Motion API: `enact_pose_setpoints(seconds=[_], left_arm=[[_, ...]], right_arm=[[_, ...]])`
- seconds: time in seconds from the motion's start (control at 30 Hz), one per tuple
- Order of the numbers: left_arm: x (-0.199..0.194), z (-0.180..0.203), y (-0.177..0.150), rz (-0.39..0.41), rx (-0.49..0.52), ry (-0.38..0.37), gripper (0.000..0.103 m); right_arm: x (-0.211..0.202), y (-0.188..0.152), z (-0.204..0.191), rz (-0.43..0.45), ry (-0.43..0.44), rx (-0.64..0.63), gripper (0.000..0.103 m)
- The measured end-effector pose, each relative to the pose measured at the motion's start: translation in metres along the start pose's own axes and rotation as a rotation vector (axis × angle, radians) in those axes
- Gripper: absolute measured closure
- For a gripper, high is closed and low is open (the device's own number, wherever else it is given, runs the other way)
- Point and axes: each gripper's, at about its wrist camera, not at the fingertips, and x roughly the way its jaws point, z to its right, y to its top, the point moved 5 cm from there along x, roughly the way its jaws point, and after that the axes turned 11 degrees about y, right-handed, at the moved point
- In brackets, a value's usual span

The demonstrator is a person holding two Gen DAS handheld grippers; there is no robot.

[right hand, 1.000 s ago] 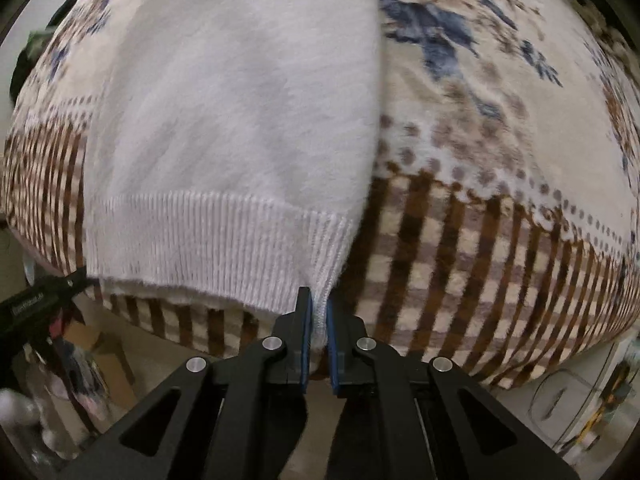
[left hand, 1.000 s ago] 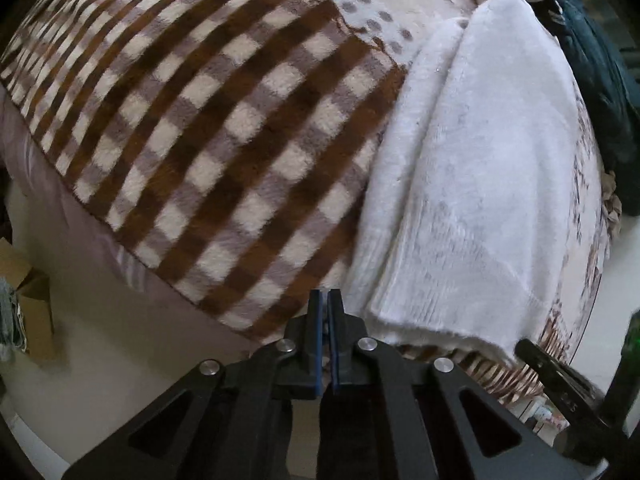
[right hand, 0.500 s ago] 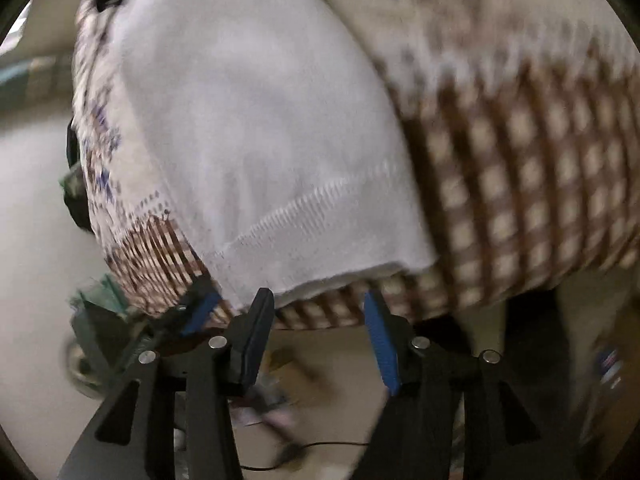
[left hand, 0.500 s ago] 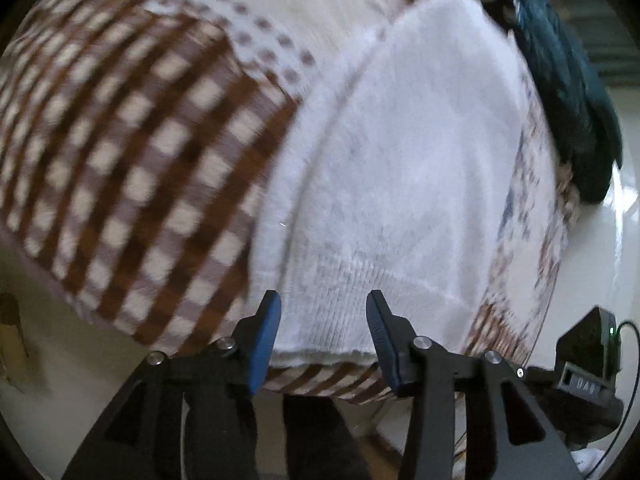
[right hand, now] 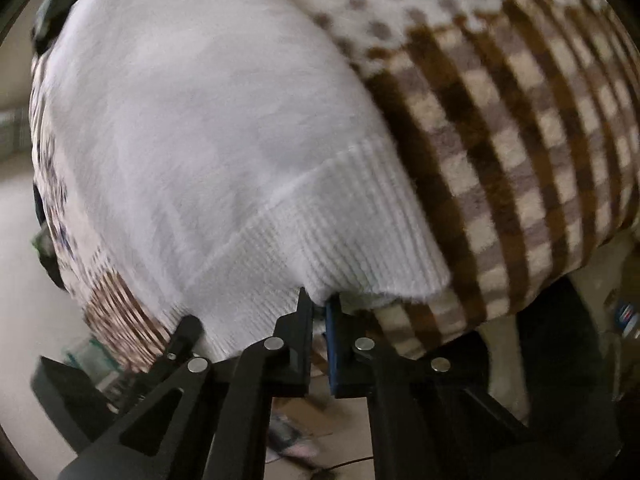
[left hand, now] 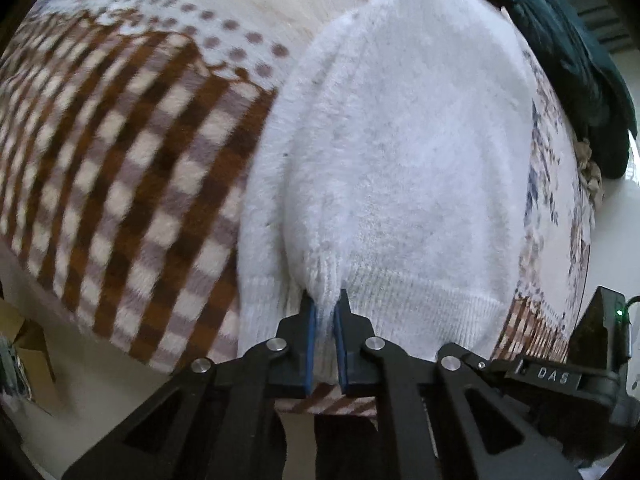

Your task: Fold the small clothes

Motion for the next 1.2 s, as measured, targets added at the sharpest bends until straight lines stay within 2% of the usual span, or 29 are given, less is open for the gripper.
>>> enact_pose_setpoints(seconds=[0.17, 0.23, 0.37, 0.47, 0.53, 0.6, 0.67, 0.73, 0.77, 0.8, 0.83, 0.93, 1.0, 1.07, 1.13, 1.2], left_arm=[[-0.013, -0.017, -0.014, 0.0, -0.053, -0.008, 0.097], [-0.013, -0.022, -0.017, -0.004, -0.064, -0.015, 0.097], [-0.001, -0.031, -0.016, -0.004, -0.079, 0.027, 0.097], [0.018, -0.042, -0.016, -0.036, -0.073, 0.039, 0.097], [0.022, -0.039, -0.014, -0.039, -0.033, 0.05, 0.097], [0.019, -0.034, -0.009, -0.051, -0.013, 0.041, 0.095], [0.005, -0.029, -0.002, -0.04, -0.003, 0.037, 0.093], [-0.015, -0.024, 0.004, -0.02, -0.001, 0.033, 0.086], [-0.028, -0.023, 0.008, -0.002, 0.002, 0.047, 0.081], [-0.042, -0.02, 0.013, 0.021, 0.004, 0.043, 0.072], [-0.055, -0.018, 0.018, 0.041, 0.007, 0.025, 0.066], [-0.086, -0.013, 0.037, 0.093, 0.01, 0.003, 0.065], [-0.103, -0.009, 0.061, 0.117, 0.005, -0.03, 0.065], [-0.115, -0.003, 0.092, 0.134, -0.005, -0.076, 0.065], [-0.121, 0.008, 0.131, 0.151, -0.014, -0.094, 0.065], [-0.123, 0.022, 0.173, 0.175, -0.006, -0.104, 0.065]], right_arm=[[0.001, -0.025, -0.025, -0.018, -0.056, -0.138, 0.098], [-0.003, -0.032, -0.028, -0.018, -0.068, -0.16, 0.098], [-0.004, -0.036, -0.025, -0.03, -0.07, -0.163, 0.098], [0.015, -0.04, -0.033, -0.044, -0.111, -0.2, 0.098], [0.027, -0.038, -0.028, -0.068, -0.135, -0.199, 0.098], [0.039, -0.036, -0.035, -0.122, -0.145, -0.217, 0.097], [0.034, -0.037, -0.045, -0.154, -0.136, -0.248, 0.088], [0.019, -0.037, -0.052, -0.164, -0.127, -0.287, 0.071], [0.009, -0.037, -0.056, -0.153, -0.13, -0.304, 0.054], [-0.006, -0.036, -0.062, -0.14, -0.121, -0.322, 0.045], [-0.016, -0.036, -0.068, -0.13, -0.11, -0.332, 0.045], [-0.049, -0.03, -0.089, -0.087, -0.085, -0.335, 0.045], [-0.069, -0.022, -0.107, -0.047, -0.061, -0.325, 0.045], [-0.086, -0.009, -0.131, -0.008, -0.026, -0.319, 0.045], [-0.097, 0.008, -0.157, 0.031, 0.013, -0.321, 0.044], [-0.113, 0.037, -0.175, 0.074, 0.015, -0.334, 0.044]])
